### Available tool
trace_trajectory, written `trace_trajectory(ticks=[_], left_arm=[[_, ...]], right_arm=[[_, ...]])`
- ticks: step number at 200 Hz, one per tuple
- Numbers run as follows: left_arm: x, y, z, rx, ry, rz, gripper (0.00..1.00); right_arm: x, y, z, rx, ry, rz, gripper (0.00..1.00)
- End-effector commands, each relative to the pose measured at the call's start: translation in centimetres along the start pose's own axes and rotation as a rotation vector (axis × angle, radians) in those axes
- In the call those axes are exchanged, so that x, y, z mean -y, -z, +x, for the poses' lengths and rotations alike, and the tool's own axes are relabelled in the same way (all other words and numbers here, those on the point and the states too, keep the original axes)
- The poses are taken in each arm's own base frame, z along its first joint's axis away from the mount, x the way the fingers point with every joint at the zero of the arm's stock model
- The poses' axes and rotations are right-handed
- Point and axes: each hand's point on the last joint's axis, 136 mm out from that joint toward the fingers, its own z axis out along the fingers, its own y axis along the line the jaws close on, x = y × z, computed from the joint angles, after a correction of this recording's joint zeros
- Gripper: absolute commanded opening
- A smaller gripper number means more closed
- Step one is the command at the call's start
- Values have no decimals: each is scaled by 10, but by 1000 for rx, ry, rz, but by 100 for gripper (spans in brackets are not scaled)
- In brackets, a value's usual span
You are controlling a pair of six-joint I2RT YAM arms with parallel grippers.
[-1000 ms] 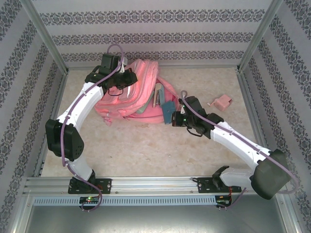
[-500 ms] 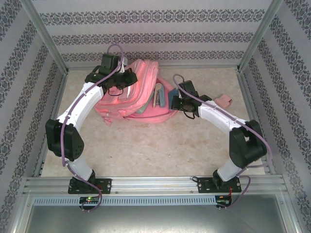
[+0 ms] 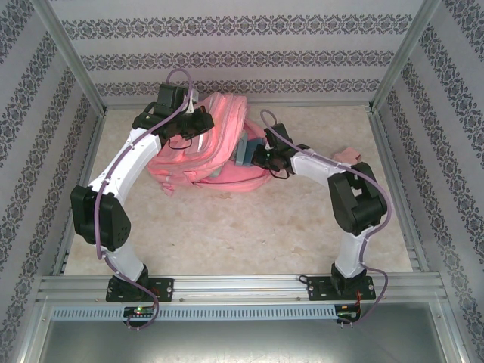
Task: Pack the student bag
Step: Place the card holder in the student bag, then pick up the loose stationery from the middle-right of the table.
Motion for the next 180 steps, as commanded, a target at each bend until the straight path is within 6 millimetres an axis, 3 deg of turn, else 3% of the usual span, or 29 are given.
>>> trace_trajectory(ticks=[1, 12, 20, 38, 54, 65, 102, 115, 146, 163, 180], left_arm=[[34, 26, -17, 73, -40, 102, 6], [35, 27, -17, 74, -43, 101, 6], [34, 26, -17, 74, -44, 97, 6], [32, 27, -17, 75, -49, 89, 6], [30, 27, -17, 75, -55, 78, 6], [28, 27, -17, 77, -60, 67, 6], [25, 27, -16, 77, -76, 51, 6], [26, 28, -16, 76, -82, 51, 6], [28, 26, -13, 63, -103, 69, 6], [33, 26, -12, 51, -114, 98, 6], [40, 24, -7, 30, -131, 128, 6]], right_arm=[[-6, -14, 15, -66, -65, -11, 0], [2, -15, 17, -77, -64, 26, 0], [8, -13, 18, -80, -57, 61, 8], [16, -1, 13, -57, -8, 126, 15], [21, 14, 6, -28, 35, 177, 40], [25, 24, 1, -11, 62, 209, 49], [37, 64, -17, 50, 95, 260, 55], [42, 81, -25, 88, 112, 280, 62], [80, 112, -45, 151, 86, 385, 74], [108, 125, -54, 166, 27, 430, 77], [138, 139, -65, 206, -26, 494, 86]])
